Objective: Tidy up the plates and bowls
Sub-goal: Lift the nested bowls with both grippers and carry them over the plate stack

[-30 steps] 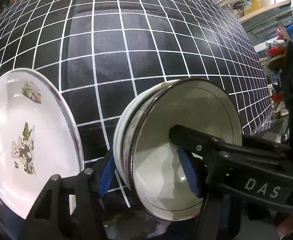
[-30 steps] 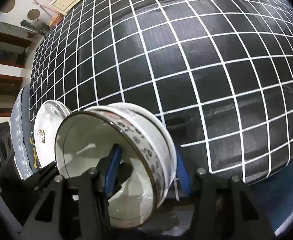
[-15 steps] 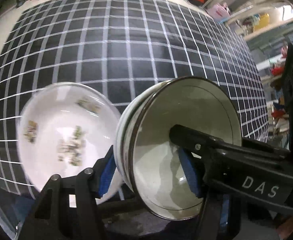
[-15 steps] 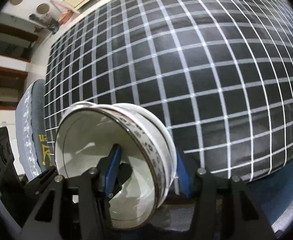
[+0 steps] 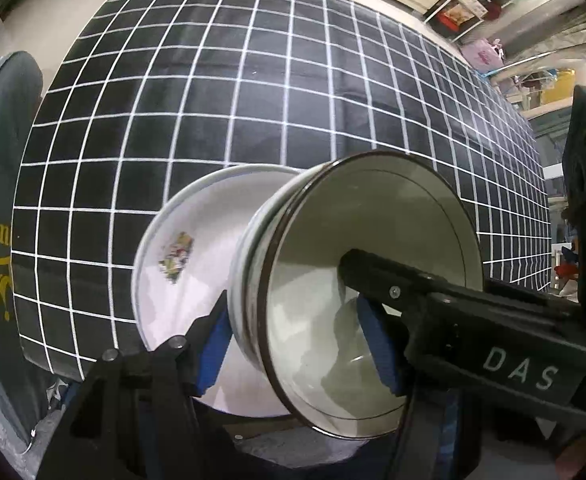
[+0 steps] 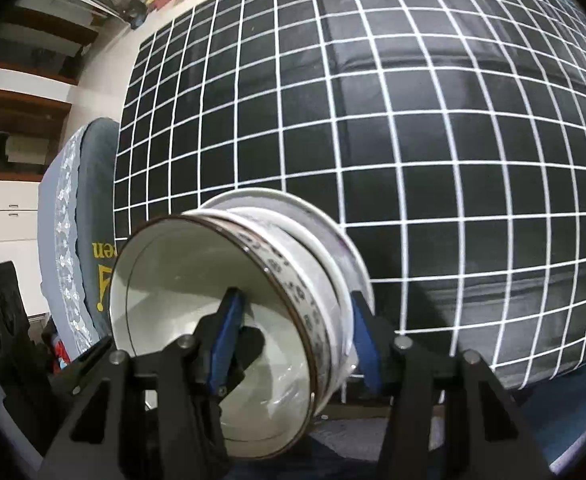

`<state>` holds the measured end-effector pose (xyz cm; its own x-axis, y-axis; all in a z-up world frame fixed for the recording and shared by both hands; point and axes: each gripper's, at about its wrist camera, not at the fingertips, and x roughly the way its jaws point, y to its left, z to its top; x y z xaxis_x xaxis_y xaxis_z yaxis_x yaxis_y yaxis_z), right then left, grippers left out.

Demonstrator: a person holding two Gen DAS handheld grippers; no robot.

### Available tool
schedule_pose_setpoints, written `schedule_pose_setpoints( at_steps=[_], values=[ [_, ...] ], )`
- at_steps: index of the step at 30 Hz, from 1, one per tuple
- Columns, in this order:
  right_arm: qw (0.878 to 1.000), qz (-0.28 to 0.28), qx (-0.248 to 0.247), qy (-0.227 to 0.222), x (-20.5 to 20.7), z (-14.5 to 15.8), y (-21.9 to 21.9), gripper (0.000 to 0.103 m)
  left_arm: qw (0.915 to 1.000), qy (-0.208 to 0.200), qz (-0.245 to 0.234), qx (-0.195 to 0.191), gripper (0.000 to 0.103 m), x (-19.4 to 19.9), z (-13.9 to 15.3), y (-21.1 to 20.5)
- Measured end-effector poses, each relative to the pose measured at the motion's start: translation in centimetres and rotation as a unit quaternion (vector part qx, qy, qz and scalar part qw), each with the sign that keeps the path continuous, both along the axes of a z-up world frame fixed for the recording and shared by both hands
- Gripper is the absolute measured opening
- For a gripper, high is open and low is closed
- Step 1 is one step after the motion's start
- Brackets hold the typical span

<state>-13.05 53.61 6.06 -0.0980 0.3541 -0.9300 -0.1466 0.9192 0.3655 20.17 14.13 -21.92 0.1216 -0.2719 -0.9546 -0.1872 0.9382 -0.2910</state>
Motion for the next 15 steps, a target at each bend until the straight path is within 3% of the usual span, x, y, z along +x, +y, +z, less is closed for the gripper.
schedule_pose_setpoints(
  at_steps=[15],
  values=[
    [1.0,0.011,-0.019,0.013,1.0,-1.4,1.6,0.057,0.9996,0.012,0.015,-0.019,0.06,-0.3,-1.3,3.0]
  ],
)
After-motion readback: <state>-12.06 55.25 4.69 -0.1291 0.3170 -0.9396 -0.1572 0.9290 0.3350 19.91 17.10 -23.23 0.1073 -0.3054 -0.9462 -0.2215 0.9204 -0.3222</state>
